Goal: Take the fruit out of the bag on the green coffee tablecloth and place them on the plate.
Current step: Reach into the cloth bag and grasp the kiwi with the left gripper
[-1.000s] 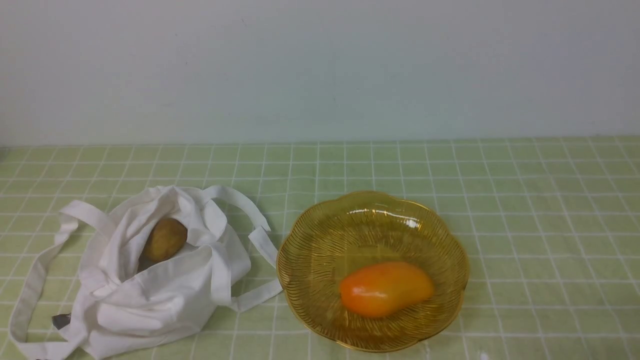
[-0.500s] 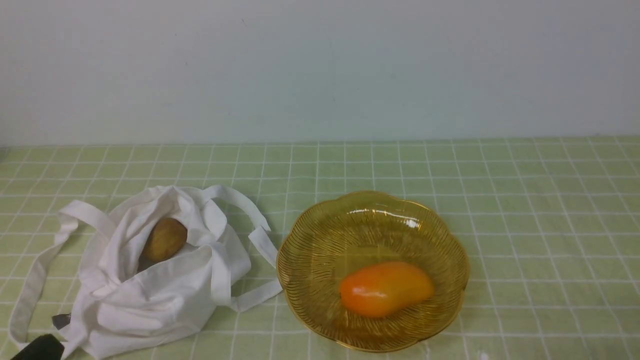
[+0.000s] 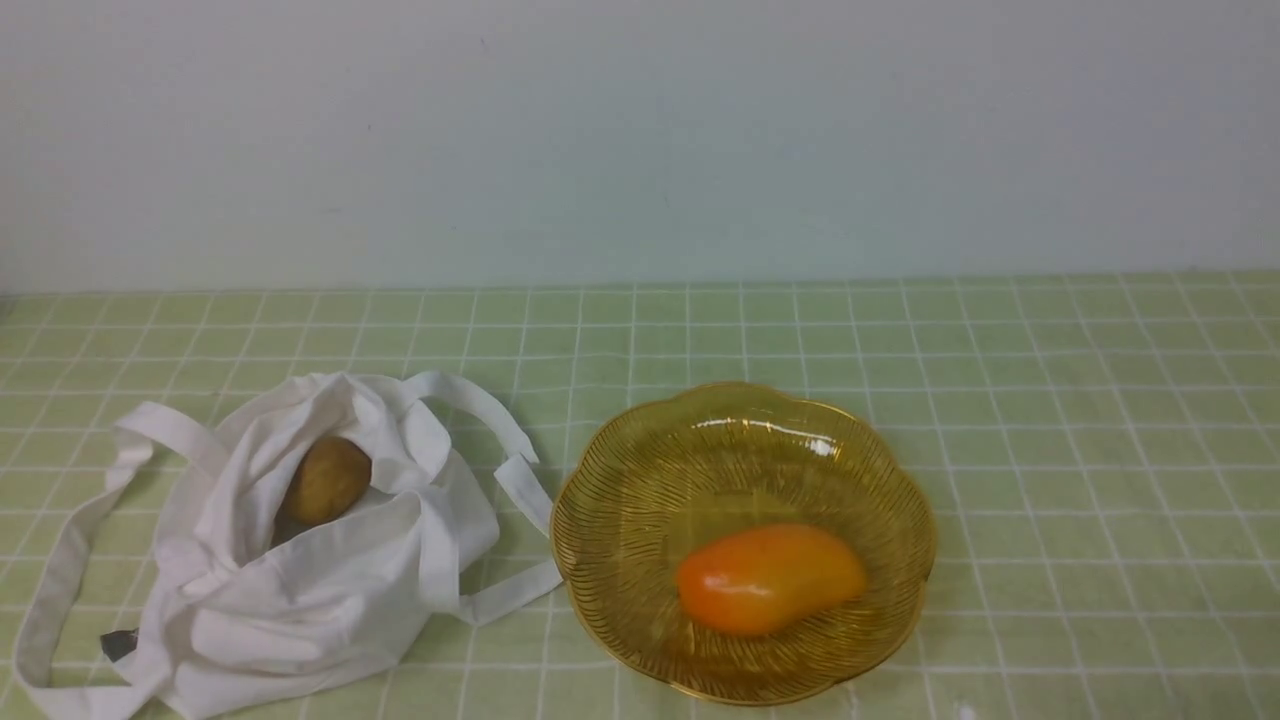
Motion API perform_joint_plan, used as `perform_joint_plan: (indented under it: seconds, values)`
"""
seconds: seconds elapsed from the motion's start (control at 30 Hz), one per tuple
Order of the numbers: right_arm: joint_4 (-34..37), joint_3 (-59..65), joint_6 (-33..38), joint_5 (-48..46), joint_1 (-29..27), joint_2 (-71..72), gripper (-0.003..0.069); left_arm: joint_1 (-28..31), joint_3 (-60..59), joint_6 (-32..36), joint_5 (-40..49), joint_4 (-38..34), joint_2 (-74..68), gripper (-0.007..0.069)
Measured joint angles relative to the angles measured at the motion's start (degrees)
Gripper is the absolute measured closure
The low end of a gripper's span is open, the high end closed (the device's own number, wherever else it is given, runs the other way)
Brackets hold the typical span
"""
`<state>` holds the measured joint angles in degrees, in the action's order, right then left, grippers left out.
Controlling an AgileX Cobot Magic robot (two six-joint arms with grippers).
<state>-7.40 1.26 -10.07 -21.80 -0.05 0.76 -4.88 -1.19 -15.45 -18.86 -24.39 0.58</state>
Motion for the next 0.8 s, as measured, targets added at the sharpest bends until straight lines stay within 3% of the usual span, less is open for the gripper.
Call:
perform_joint_plan:
  seconds: [0.13, 0.2, 0.37, 0.47, 0.67, 0.8]
  values:
    - [0.0, 0.0, 0.0, 0.0, 0.0, 0.0, 0.0669, 0.0, 8.8, 1.6, 3.8, -0.1, -0.7, 0.0632]
    - [0.0, 0.0, 0.0, 0.0, 0.0, 0.0, 0.0669, 0.0, 16.5, 4.3, 13.2, 0.0, -4.1, 0.0632]
    - [0.0, 0.0, 0.0, 0.0, 0.0, 0.0, 0.0669, 0.0, 37.3, 10.2, 49.4, 1.2, -26.9, 0.0632]
    - [0.0, 0.0, 0.0, 0.0, 0.0, 0.0, 0.0669, 0.0, 44.5, 13.1, 62.4, 3.2, -40.1, 0.0632]
    - [0.0, 0.0, 0.0, 0.0, 0.0, 0.0, 0.0669, 0.0, 55.3, 17.6, 73.2, 8.0, -63.7, 0.0632]
    - [0.0, 0.0, 0.0, 0.0, 0.0, 0.0, 0.0669, 0.0, 61.3, 19.2, 72.9, 9.0, -76.5, 0.0632]
